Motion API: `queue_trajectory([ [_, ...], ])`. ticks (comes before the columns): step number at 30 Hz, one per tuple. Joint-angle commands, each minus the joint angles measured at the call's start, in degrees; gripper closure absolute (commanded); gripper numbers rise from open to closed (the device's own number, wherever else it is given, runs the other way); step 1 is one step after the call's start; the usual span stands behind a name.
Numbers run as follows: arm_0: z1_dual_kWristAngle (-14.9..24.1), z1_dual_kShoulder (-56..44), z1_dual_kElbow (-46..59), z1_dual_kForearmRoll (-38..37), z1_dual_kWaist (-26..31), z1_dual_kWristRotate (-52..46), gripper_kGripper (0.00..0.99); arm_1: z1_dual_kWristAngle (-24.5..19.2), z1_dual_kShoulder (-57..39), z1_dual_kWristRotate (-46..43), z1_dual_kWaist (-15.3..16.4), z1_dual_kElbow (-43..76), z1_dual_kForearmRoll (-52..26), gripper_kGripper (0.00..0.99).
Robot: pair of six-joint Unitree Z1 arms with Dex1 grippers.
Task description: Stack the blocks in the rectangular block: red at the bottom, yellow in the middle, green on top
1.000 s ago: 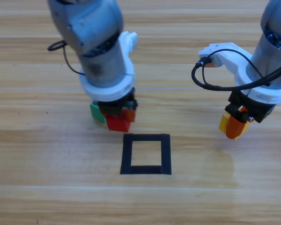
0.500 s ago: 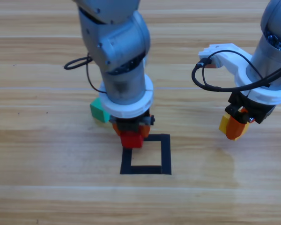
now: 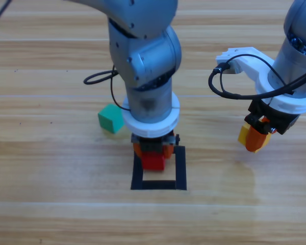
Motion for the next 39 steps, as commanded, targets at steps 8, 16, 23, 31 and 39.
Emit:
queue_trajectory([
  [8,-0.3,4.5,-1.1,0.3,-2.4,-1.5,0.870,1.4,2.1,0.6,-0.8,1.6,-1.1,0.982],
  [16,0.1,5.1,-1.3,0.3,-2.5,-1.7,0.872,1.7,2.4,0.6,-0.8,1.6,-1.1,0.982],
  [23,0.3,5.8,-1.5,0.2,-2.9,-1.7,0.872,1.7,2.6,0.6,-0.8,1.6,-1.1,0.982],
  [31,0.3,6.5,-2.0,0.2,-3.4,-2.0,0.872,1.7,2.7,0.8,-0.9,1.6,-1.1,0.982],
  [39,0.8,6.4,-1.8,0.4,-3.5,-1.9,0.501,1.8,2.7,1.0,-1.0,1.6,-1.1,0.982],
])
